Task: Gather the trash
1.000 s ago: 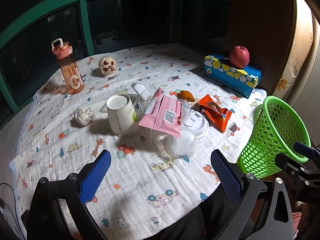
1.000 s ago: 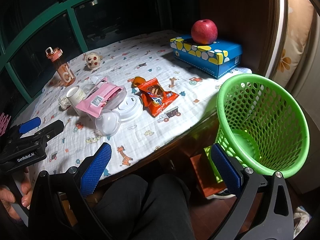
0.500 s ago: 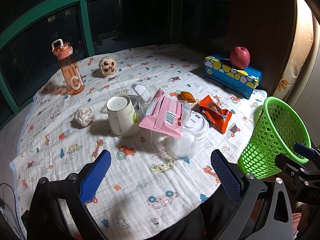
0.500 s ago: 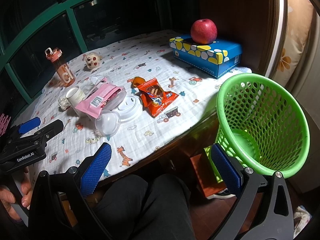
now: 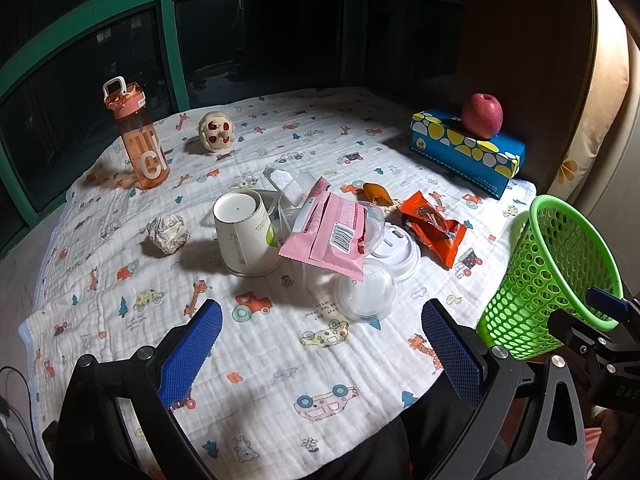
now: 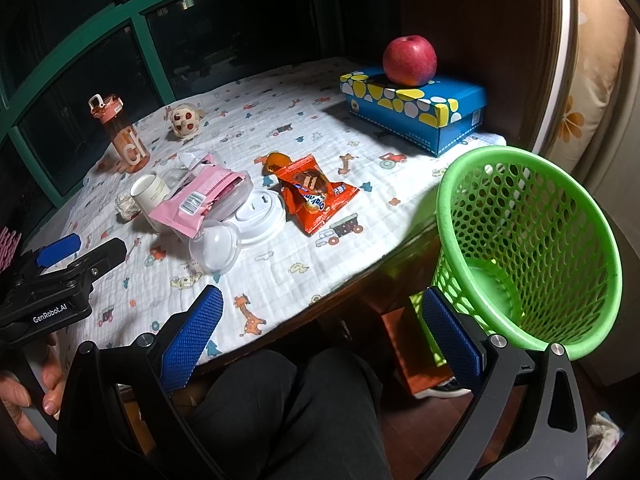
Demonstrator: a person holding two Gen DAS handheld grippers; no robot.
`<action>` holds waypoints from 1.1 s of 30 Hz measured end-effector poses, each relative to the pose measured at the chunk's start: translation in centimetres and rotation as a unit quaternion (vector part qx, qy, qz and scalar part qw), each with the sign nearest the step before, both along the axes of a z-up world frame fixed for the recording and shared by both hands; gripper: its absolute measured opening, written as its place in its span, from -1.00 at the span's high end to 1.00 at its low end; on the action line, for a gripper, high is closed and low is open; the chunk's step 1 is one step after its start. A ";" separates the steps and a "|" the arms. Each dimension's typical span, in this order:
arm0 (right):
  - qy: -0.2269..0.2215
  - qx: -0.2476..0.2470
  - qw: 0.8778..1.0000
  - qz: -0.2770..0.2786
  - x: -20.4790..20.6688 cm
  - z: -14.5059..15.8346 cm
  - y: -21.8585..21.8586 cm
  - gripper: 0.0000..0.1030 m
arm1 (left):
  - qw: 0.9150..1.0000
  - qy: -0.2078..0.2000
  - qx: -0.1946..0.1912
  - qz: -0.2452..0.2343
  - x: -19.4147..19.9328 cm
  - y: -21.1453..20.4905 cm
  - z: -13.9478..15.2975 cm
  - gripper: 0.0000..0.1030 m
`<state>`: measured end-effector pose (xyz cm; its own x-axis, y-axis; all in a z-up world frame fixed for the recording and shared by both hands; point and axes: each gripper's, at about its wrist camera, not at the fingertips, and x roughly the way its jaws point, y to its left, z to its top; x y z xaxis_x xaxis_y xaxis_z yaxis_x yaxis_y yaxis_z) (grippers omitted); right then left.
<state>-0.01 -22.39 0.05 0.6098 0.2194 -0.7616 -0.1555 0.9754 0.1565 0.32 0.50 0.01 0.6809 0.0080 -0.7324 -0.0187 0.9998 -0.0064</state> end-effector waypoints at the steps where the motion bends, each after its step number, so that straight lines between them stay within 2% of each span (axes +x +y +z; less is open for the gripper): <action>1: 0.001 0.000 1.000 0.000 0.1 0.0 0.0 -0.91 | 1.000 0.000 0.000 0.000 -0.1 0.0 0.0 -0.88; 33: 0.006 -0.005 1.000 0.006 3.1 -0.2 0.5 -0.91 | 1.000 0.014 -0.007 0.023 2.7 2.5 0.1 -0.88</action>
